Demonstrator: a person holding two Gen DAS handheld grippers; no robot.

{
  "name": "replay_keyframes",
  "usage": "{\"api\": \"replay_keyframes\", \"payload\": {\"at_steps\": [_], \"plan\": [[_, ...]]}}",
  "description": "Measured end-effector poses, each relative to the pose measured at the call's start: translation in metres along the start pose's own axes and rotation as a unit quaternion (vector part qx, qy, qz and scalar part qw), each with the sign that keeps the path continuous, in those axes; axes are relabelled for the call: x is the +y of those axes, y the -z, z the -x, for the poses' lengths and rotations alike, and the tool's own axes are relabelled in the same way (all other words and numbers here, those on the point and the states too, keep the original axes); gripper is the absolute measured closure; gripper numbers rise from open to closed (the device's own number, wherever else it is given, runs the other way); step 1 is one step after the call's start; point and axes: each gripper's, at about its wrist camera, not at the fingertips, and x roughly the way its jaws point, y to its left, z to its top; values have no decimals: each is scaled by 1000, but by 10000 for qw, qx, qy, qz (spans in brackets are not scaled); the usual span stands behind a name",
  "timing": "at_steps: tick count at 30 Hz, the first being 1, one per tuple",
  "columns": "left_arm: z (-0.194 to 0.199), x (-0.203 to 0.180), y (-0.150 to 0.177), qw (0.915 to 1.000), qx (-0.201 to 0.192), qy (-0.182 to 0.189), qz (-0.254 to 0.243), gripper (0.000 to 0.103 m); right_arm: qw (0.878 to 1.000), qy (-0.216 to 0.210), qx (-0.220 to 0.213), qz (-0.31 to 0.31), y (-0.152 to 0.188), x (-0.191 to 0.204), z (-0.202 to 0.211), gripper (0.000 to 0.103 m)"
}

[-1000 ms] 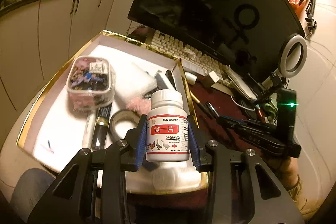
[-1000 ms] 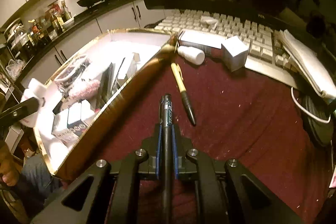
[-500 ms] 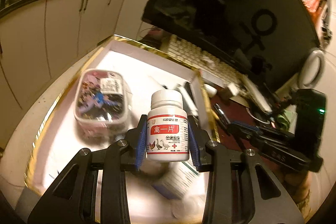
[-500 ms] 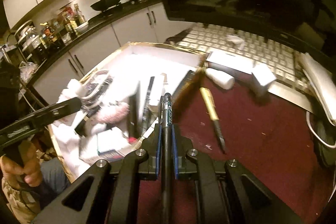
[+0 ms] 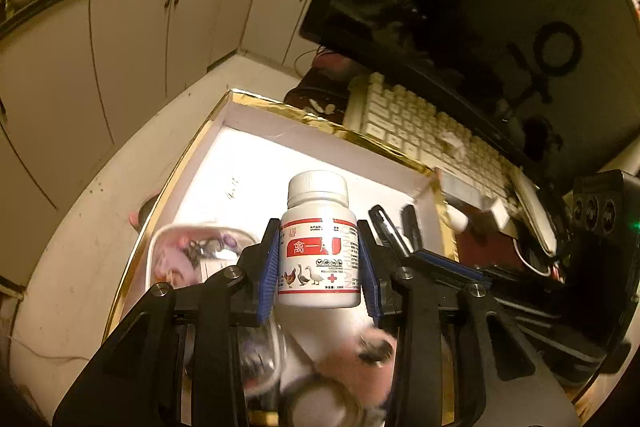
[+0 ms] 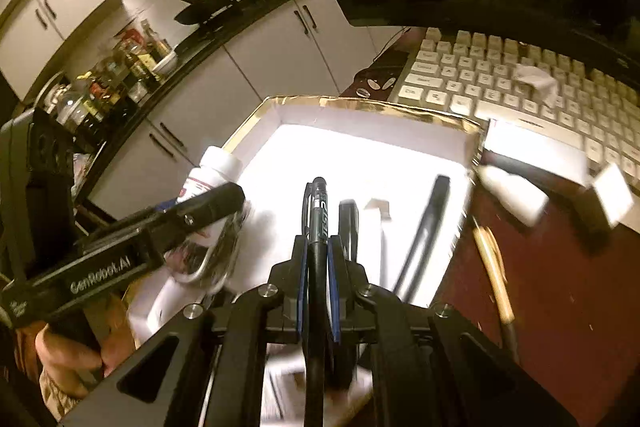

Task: Organize objects
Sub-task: 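Carry the bottle and marker over the tray and release them inside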

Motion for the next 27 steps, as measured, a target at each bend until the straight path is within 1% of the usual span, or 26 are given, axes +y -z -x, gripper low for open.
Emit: {"api": "replay_keyframes", "payload": {"at_steps": [6,9,12,16,19,20,21,22,23,24,27], "plan": [[-24,5,-14,9995,230,-193,13,68,9995,309,75,-5,-12,0,-32,96],[-31,10,-20,9994,289,-199,44,68,9994,330,125,-15,-14,0,-41,96],[-39,10,-24,9990,319,-297,5,68,9991,391,154,61,-15,3,-47,96],[-53,11,-25,9984,427,-351,75,68,9987,441,164,183,-17,7,-48,96],[-53,9,-22,9987,344,-355,89,67,9990,378,182,154,-16,7,-49,95],[-52,9,-22,9989,328,-309,132,62,9992,335,201,118,-16,5,-49,95],[-51,10,-22,9991,315,-234,181,54,9994,285,207,71,-16,4,-49,95],[-48,10,-22,9992,299,-167,229,50,9995,227,207,13,-15,2,-48,95],[-46,9,-22,9991,288,-139,277,42,9997,162,205,-39,-15,0,-48,95],[-44,8,-22,9991,280,-125,300,38,9997,95,193,-77,-15,-1,-46,95],[-36,5,-21,9991,222,-155,322,37,9997,-108,92,-206,-13,-4,-39,94]]}}
